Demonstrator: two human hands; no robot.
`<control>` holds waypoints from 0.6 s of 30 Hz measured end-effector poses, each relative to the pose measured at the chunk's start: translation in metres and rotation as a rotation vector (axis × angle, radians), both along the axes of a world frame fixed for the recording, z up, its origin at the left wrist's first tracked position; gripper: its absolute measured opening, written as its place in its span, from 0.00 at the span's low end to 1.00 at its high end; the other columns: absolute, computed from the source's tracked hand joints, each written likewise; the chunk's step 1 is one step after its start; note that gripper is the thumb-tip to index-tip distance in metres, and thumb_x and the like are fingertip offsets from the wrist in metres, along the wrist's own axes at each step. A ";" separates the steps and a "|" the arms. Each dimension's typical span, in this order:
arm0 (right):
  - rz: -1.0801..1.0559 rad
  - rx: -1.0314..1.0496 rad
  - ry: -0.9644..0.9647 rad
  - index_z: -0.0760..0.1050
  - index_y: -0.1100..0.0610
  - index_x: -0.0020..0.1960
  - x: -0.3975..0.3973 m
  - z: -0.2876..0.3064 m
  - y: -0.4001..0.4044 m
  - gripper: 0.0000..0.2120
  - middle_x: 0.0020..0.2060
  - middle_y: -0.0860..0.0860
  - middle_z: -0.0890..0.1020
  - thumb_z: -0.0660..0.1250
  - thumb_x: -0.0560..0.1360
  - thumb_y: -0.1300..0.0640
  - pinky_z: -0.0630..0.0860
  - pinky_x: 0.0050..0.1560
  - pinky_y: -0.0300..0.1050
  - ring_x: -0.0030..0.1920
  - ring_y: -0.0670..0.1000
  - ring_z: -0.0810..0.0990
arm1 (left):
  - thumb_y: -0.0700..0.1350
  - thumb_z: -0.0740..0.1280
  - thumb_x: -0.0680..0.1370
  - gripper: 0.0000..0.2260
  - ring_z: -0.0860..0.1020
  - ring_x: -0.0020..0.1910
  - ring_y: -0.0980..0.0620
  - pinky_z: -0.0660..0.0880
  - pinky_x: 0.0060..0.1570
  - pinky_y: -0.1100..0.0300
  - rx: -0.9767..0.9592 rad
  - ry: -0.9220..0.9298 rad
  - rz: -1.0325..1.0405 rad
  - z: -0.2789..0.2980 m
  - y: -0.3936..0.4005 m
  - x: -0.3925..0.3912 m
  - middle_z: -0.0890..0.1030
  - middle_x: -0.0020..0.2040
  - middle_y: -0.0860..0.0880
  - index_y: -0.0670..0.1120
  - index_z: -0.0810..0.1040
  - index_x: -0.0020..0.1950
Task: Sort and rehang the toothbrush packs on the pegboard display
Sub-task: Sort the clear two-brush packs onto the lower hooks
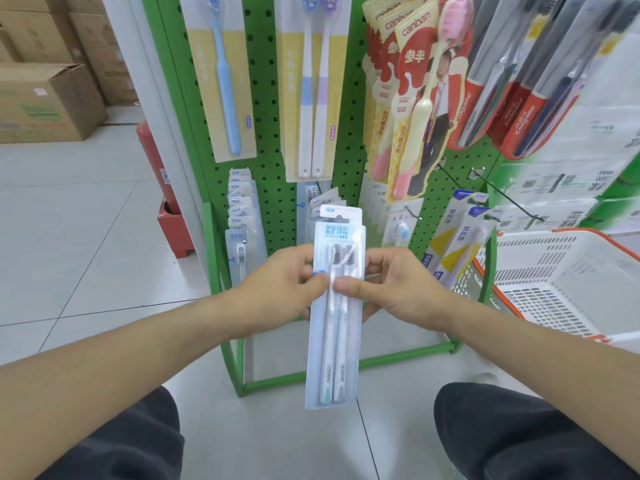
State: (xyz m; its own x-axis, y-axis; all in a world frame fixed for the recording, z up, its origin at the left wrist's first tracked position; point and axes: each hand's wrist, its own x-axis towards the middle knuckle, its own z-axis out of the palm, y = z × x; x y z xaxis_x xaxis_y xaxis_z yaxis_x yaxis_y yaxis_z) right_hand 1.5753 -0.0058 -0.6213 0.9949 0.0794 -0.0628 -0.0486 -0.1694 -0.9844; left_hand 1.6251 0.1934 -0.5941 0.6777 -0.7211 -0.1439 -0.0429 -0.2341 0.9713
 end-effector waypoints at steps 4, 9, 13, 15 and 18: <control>0.010 0.022 -0.001 0.80 0.64 0.61 0.001 0.002 -0.003 0.15 0.52 0.57 0.87 0.72 0.76 0.60 0.85 0.39 0.51 0.49 0.57 0.87 | 0.33 0.68 0.80 0.18 0.86 0.52 0.48 0.82 0.54 0.56 0.057 -0.038 -0.093 0.000 0.002 0.004 0.85 0.58 0.49 0.49 0.75 0.67; 0.059 0.056 0.081 0.79 0.63 0.62 -0.002 0.007 -0.006 0.20 0.55 0.59 0.86 0.68 0.76 0.51 0.85 0.38 0.52 0.53 0.57 0.86 | 0.38 0.71 0.78 0.07 0.86 0.48 0.45 0.84 0.48 0.52 0.092 -0.035 0.039 -0.003 0.004 0.010 0.87 0.48 0.42 0.38 0.78 0.54; 0.077 0.047 0.082 0.80 0.68 0.60 -0.003 0.007 -0.011 0.20 0.54 0.63 0.85 0.67 0.77 0.53 0.86 0.40 0.52 0.55 0.65 0.84 | 0.40 0.71 0.79 0.05 0.86 0.46 0.45 0.84 0.40 0.57 0.102 -0.021 0.058 -0.003 0.005 0.012 0.86 0.47 0.39 0.39 0.77 0.51; 0.064 0.029 0.046 0.80 0.69 0.59 -0.002 0.007 -0.014 0.17 0.53 0.64 0.85 0.67 0.79 0.56 0.86 0.41 0.51 0.54 0.65 0.85 | 0.42 0.71 0.79 0.08 0.86 0.48 0.47 0.84 0.42 0.56 0.151 -0.014 -0.043 -0.002 0.007 0.011 0.87 0.49 0.43 0.41 0.79 0.56; 0.054 0.051 0.020 0.79 0.68 0.59 -0.001 0.010 -0.016 0.18 0.52 0.61 0.86 0.67 0.78 0.55 0.86 0.39 0.51 0.52 0.61 0.86 | 0.40 0.72 0.78 0.13 0.86 0.50 0.48 0.84 0.47 0.50 0.197 -0.024 -0.162 -0.003 0.008 0.009 0.87 0.51 0.48 0.45 0.80 0.62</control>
